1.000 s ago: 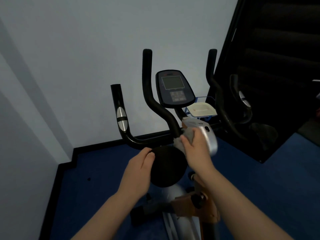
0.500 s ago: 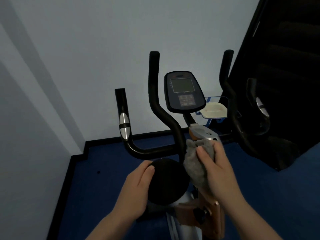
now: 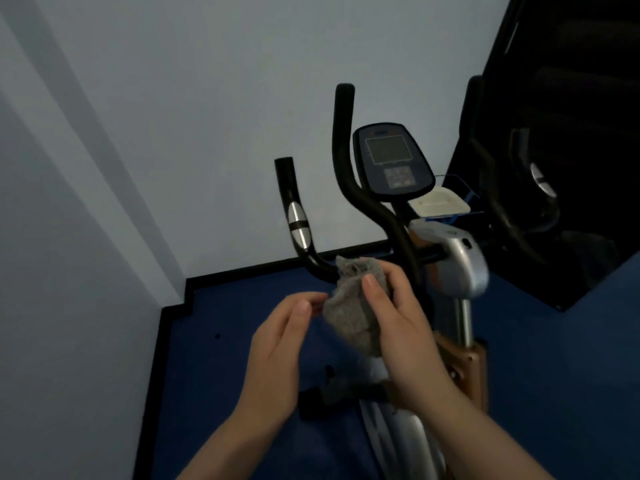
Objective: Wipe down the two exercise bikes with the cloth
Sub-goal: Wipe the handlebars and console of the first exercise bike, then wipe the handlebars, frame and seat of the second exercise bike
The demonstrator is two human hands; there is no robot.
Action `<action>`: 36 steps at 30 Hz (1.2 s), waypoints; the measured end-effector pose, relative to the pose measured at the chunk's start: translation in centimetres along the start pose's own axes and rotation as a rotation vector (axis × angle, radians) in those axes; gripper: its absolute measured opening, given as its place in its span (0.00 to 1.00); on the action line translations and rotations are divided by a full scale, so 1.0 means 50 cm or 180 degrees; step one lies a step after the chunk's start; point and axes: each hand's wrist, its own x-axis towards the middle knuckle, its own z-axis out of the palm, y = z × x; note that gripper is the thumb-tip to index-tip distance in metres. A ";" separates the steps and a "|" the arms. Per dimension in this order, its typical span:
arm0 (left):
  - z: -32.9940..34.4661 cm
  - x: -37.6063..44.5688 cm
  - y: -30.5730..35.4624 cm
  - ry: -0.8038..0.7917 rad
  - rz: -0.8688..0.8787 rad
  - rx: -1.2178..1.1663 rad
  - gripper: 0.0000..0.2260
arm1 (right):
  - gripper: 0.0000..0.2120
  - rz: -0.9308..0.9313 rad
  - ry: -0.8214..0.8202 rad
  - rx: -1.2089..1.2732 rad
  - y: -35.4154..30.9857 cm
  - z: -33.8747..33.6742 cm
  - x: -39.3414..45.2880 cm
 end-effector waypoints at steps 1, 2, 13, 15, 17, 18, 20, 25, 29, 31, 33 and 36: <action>-0.023 -0.012 0.010 -0.0096 0.0026 -0.0026 0.14 | 0.14 -0.0032 0.0147 0.0037 0.003 0.021 -0.021; -0.045 -0.024 0.020 -0.0218 0.0038 -0.0042 0.12 | 0.13 -0.0096 0.0301 0.0077 0.003 0.038 -0.040; -0.225 -0.143 -0.039 -0.1219 0.0135 0.0575 0.05 | 0.11 0.0163 0.0184 -0.0020 0.075 0.164 -0.262; -0.236 -0.155 -0.042 -0.1333 0.0163 0.0636 0.04 | 0.12 0.0254 0.0111 -0.0582 0.085 0.146 -0.298; -0.238 -0.165 -0.044 -0.1435 0.0186 0.0722 0.04 | 0.10 0.0369 0.0054 -0.1029 0.093 0.126 -0.327; -0.235 -0.170 -0.048 -0.1491 0.0207 0.0790 0.04 | 0.07 0.0409 0.0061 -0.1199 0.098 0.116 -0.338; -0.226 -0.179 -0.060 -0.1634 0.0328 0.0955 0.05 | 0.06 0.0453 0.0135 -0.1629 0.106 0.095 -0.361; -0.199 -0.218 -0.082 -0.1970 0.0385 0.0939 0.06 | 0.04 0.0471 0.0517 -0.2418 0.099 0.050 -0.425; -0.181 -0.244 -0.094 -0.2110 0.0362 0.1067 0.10 | 0.07 0.0456 0.0709 -0.2216 0.094 0.022 -0.482; -0.173 -0.257 -0.095 -0.2147 0.0154 0.1002 0.12 | 0.10 0.0519 0.0743 -0.1949 0.092 0.011 -0.511; -0.162 -0.276 -0.097 -0.2299 -0.0084 0.0955 0.13 | 0.09 0.0750 0.0718 -0.1886 0.090 -0.001 -0.542; -0.143 -0.302 -0.102 -0.2564 -0.0150 0.1133 0.12 | 0.09 0.0881 0.0783 -0.2145 0.097 -0.022 -0.582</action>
